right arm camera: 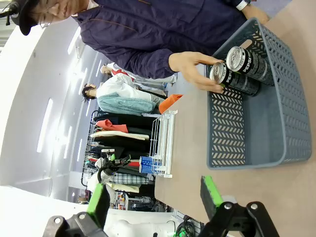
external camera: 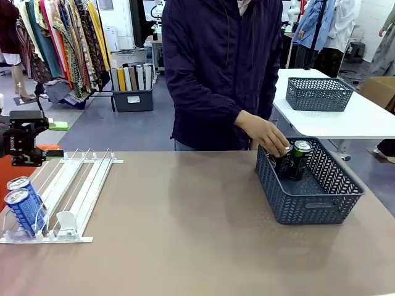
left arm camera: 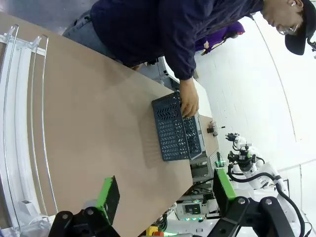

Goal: Retrieve and store the cans from the dispenser.
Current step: Pick up one can from the Automatic Can Dispenser and place it in the middle of the table.

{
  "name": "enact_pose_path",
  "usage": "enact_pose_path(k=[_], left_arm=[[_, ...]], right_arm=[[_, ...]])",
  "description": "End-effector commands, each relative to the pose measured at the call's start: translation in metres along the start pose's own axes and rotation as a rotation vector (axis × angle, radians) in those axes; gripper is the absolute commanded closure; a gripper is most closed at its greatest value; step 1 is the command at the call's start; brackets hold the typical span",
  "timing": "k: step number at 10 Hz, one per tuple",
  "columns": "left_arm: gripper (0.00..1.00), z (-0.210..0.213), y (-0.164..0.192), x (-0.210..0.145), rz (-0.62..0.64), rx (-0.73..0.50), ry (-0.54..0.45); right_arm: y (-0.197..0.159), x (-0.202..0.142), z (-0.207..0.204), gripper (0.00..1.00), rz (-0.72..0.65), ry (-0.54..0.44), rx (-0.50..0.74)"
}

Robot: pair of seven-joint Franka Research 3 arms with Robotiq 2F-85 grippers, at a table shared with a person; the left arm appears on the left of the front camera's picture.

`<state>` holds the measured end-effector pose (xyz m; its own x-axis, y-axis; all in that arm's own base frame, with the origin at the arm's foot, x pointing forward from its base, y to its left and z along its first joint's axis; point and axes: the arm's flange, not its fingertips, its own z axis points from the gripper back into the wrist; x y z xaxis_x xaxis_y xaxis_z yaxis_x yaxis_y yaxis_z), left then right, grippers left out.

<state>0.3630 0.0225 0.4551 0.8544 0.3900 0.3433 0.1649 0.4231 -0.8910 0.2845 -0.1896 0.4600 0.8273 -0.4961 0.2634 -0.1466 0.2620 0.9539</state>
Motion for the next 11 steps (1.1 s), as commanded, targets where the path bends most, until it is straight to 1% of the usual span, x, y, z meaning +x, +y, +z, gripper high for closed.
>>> enact_pose_path(k=[1, 4, 5, 6, 7, 8, 9, 11], left_arm=[[0.00, -0.001, -0.002, 0.000, 0.011, -0.019, -0.009], [0.00, -0.001, -0.002, 0.000, 0.011, -0.019, -0.009], [0.00, 0.000, 0.000, 0.000, 0.000, 0.000, 0.000], [0.00, -0.001, -0.013, -0.003, -0.097, 0.117, 0.030], [0.00, 0.014, -0.027, -0.010, -0.183, 0.254, 0.091], [0.00, 0.040, -0.036, -0.017, -0.316, 0.462, 0.089], [0.00, 0.063, -0.042, -0.023, -0.409, 0.668, 0.028], [0.00, 0.099, -0.044, -0.032, -0.525, 0.907, -0.002]], right_arm=[[0.003, 0.001, 0.000, 0.00, 0.001, -0.009, 0.016], [0.003, 0.001, 0.000, 0.00, 0.001, -0.009, 0.016], [0.003, 0.001, 0.000, 0.00, 0.001, -0.009, 0.016], [0.003, 0.001, 0.000, 0.00, 0.001, -0.009, 0.016], [0.003, 0.001, 0.000, 0.00, 0.001, -0.009, 0.016], [0.003, 0.001, 0.000, 0.00, 0.001, -0.009, 0.016], [0.003, 0.001, 0.000, 0.00, 0.001, -0.009, 0.016], [0.003, 0.001, 0.000, 0.00, 0.001, -0.009, 0.016]])
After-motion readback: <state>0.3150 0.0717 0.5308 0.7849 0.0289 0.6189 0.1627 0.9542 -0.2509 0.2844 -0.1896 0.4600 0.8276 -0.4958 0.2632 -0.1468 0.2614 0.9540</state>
